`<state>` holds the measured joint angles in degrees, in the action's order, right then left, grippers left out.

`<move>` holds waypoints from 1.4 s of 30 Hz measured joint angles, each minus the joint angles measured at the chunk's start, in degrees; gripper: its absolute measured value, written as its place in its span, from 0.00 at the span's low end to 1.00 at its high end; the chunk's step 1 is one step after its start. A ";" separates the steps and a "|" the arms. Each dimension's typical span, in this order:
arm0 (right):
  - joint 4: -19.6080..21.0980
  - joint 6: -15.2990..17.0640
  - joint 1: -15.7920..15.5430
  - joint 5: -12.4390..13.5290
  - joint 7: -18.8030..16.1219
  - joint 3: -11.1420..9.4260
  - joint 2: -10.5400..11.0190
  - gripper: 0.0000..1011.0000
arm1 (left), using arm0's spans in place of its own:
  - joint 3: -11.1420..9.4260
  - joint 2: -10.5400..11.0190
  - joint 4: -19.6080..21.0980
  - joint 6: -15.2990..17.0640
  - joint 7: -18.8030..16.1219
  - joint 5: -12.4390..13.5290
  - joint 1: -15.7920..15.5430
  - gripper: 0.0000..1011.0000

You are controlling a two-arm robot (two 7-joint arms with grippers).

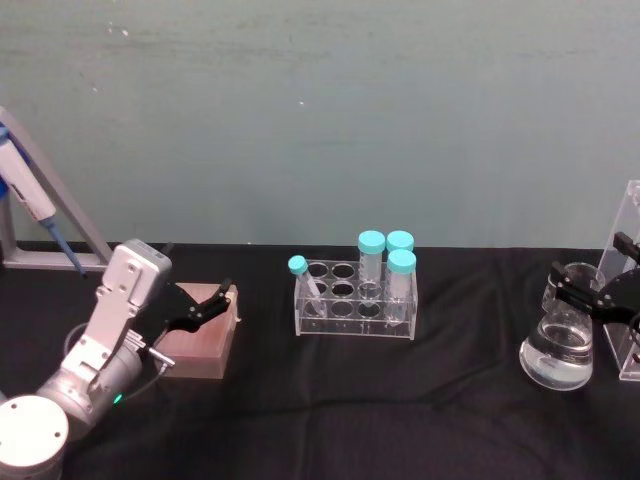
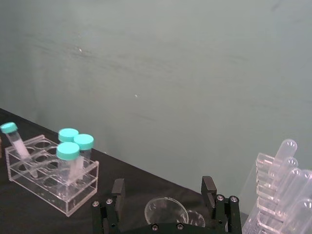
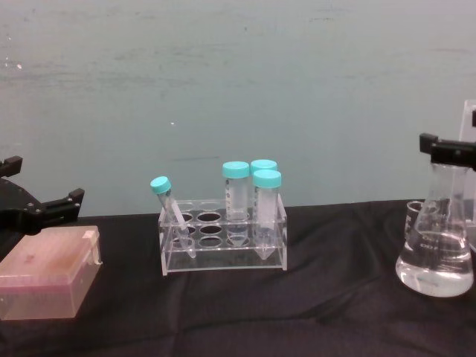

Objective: Place the experimental apparatus aside using one hand.

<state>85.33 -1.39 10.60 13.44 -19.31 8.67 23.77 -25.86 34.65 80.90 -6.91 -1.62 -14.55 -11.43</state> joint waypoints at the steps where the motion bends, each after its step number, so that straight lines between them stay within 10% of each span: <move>1: 0.65 -0.31 -0.40 0.24 -0.35 -0.19 0.20 0.99 | 0.00 0.00 0.00 0.00 0.00 0.00 0.00 0.99; 27: 11.81 -0.36 -11.76 8.24 -5.88 -1.63 5.70 0.99 | 0.00 0.00 0.00 0.00 0.00 0.01 0.00 0.99; 42: 15.53 2.51 -18.97 8.67 1.09 -5.27 6.05 0.99 | 0.00 0.00 0.00 0.00 0.00 0.00 0.00 0.99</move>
<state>100.86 1.12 -8.37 22.11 -18.22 3.40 29.82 -25.86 34.65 80.90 -6.91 -1.62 -14.55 -11.43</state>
